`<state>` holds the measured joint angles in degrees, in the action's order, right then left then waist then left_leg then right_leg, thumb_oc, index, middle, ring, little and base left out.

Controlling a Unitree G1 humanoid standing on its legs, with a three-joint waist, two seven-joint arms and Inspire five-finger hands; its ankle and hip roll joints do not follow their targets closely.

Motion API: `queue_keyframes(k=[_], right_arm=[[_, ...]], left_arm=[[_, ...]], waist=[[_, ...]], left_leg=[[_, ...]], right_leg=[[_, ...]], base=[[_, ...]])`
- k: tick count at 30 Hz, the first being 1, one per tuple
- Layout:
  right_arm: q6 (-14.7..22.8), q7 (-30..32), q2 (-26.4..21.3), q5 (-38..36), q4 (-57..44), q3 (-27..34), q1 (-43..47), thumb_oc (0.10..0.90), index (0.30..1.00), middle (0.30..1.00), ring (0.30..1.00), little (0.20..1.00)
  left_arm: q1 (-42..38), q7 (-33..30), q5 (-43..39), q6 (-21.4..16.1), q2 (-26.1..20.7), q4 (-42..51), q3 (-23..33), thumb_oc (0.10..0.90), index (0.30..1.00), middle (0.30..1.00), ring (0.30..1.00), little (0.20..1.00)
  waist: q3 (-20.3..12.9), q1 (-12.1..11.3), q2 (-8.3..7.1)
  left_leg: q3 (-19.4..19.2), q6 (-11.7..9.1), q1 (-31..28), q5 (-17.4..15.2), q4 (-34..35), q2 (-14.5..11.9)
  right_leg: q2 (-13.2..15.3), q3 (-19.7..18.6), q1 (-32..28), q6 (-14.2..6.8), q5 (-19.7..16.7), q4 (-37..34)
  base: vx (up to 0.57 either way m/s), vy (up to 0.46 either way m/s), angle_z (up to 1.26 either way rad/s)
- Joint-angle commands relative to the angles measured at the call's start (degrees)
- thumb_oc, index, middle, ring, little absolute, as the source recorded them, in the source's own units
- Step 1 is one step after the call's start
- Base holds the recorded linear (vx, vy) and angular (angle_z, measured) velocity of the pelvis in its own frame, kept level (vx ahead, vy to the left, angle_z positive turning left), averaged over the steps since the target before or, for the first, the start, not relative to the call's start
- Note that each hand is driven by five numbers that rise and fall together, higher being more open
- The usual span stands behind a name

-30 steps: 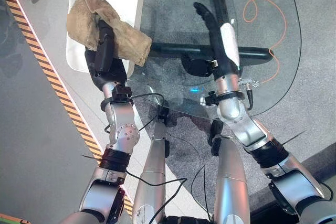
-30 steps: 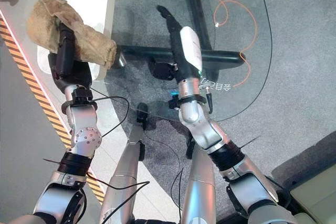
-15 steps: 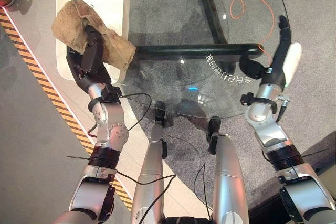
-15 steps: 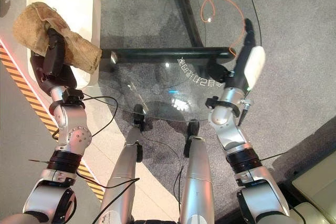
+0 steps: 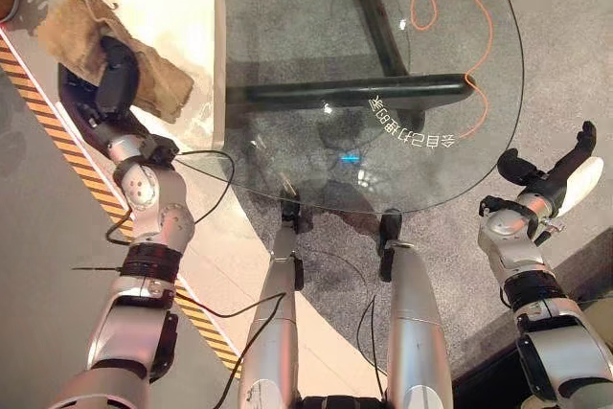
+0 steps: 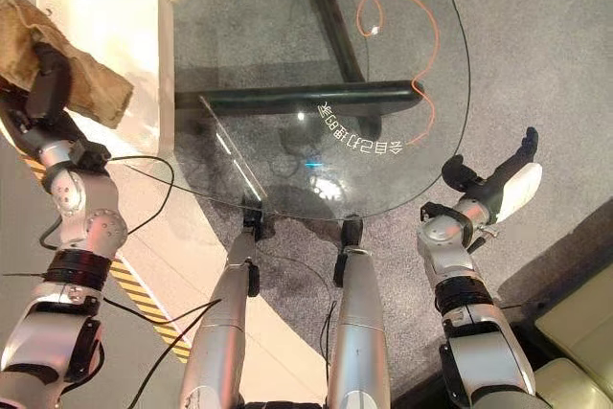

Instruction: Wipe the table with a cloth and put it in the basket.

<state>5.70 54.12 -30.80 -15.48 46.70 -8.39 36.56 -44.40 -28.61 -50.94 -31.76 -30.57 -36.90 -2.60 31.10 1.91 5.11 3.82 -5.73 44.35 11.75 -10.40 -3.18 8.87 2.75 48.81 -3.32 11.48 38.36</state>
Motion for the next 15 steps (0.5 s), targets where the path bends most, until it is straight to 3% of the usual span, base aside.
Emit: queue_keyframes(k=[1, 11, 15], right_arm=[[3.7, 1.4, -4.8, -1.8, 3.8, -0.4, 2.1, 0.800, 0.900, 0.900, 0.900, 0.900], [5.7, -5.4, -4.6, -3.6, 18.6, -1.1, 3.9, 0.800, 0.900, 0.900, 0.900, 0.900], [2.8, -8.2, -3.5, -2.3, 22.2, -2.7, 4.5, 0.800, 0.900, 0.900, 0.900, 0.900]], left_arm=[[-8.6, -3.3, 4.3, -7.1, -7.4, -1.5, 3.0, 0.100, 0.300, 0.300, 0.300, 0.200], [-14.6, -7.7, 8.2, -3.0, -11.1, -11.1, -1.4, 0.100, 0.300, 0.300, 0.300, 0.200], [-17.6, -9.8, 12.0, 1.5, -12.4, -16.5, -4.2, 0.100, 0.300, 0.300, 0.300, 0.200]], waist=[[-1.3, -0.2, -2.04], [-1.3, -0.2, -2.01], [-1.3, 0.3, -2.29]], left_leg=[[-5.8, 3.8, -2.5, -11.7, -7.5, 3.7], [-6.0, 3.9, -1.7, -11.9, -8.1, 3.2], [-6.0, 4.0, -1.0, -12.0, -8.5, 3.1]], right_leg=[[-4.2, 2.2, -4.4, 1.1, -7.6, -15.0], [-4.5, 2.3, -3.9, 1.4, -7.3, -14.8], [-4.9, 2.0, -3.1, 1.6, -7.3, -14.7]], base=[[0.00, 0.011, -0.07], [0.00, 0.002, -0.01], [0.00, 0.034, 0.00]])
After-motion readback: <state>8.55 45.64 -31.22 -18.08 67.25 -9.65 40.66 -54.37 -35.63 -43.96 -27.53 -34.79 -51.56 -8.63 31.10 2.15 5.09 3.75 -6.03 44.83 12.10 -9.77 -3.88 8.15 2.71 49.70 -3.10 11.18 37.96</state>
